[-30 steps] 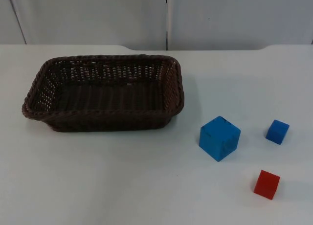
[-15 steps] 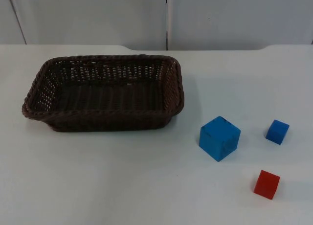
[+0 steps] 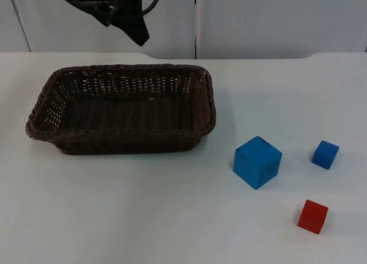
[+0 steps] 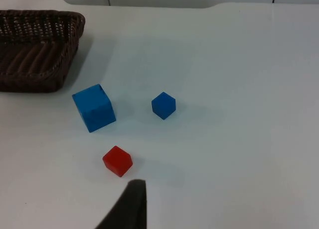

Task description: Pick up the basket with the left hand and place the largest block into the basket with the right hand.

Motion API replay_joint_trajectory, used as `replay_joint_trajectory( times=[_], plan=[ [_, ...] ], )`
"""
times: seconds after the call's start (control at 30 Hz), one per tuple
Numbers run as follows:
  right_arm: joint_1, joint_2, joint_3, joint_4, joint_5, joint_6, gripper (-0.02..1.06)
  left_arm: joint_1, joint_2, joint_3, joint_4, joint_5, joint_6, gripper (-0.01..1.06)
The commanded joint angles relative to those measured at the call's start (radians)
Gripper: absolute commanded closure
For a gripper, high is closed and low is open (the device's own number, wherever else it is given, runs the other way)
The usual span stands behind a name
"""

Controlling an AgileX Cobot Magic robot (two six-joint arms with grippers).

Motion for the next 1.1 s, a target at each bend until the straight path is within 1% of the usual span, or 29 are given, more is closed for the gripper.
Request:
replay_joint_trajectory(
  times=[0.0,0.03,0.07,0.23,0.27,0.33,0.43,0.73,1.0,1.07],
  plan=[
    [-0.007,-0.002,0.002,-0.002,-0.006,0.003,-0.01,-0.009,0.007,-0.015,0.040,-0.022,0.027,0.04],
    [-0.007,-0.002,0.002,-0.002,-0.006,0.003,-0.01,-0.014,0.012,-0.015,0.058,-0.042,0.043,0.04],
    [-0.007,-0.002,0.002,-0.002,-0.006,0.003,-0.01,-0.014,0.012,-0.015,0.058,-0.042,0.043,0.04],
    [-0.007,-0.002,0.002,-0.002,-0.006,0.003,-0.01,-0.018,0.040,-0.015,0.089,-0.130,0.154,0.04],
    [-0.007,-0.002,0.002,-0.002,-0.006,0.003,-0.01,-0.018,0.040,-0.015,0.089,-0.130,0.154,0.04],
    [-0.007,-0.002,0.002,-0.002,-0.006,0.003,-0.01,-0.021,0.052,-0.015,0.091,-0.166,0.206,0.05],
    [-0.007,-0.002,0.002,-0.002,-0.006,0.003,-0.01,-0.021,0.081,-0.015,0.105,-0.184,0.295,0.05],
    [-0.007,-0.002,0.002,0.000,-0.006,0.005,-0.01,-0.021,0.147,-0.013,0.200,-0.186,0.337,0.05],
    [-0.007,-0.002,0.002,0.000,-0.006,0.005,-0.01,-0.021,0.179,-0.013,0.210,-0.193,0.397,0.05],
    [-0.007,-0.002,0.002,0.000,-0.006,0.005,-0.01,-0.021,0.183,-0.013,0.204,-0.195,0.435,0.05]
  ],
)
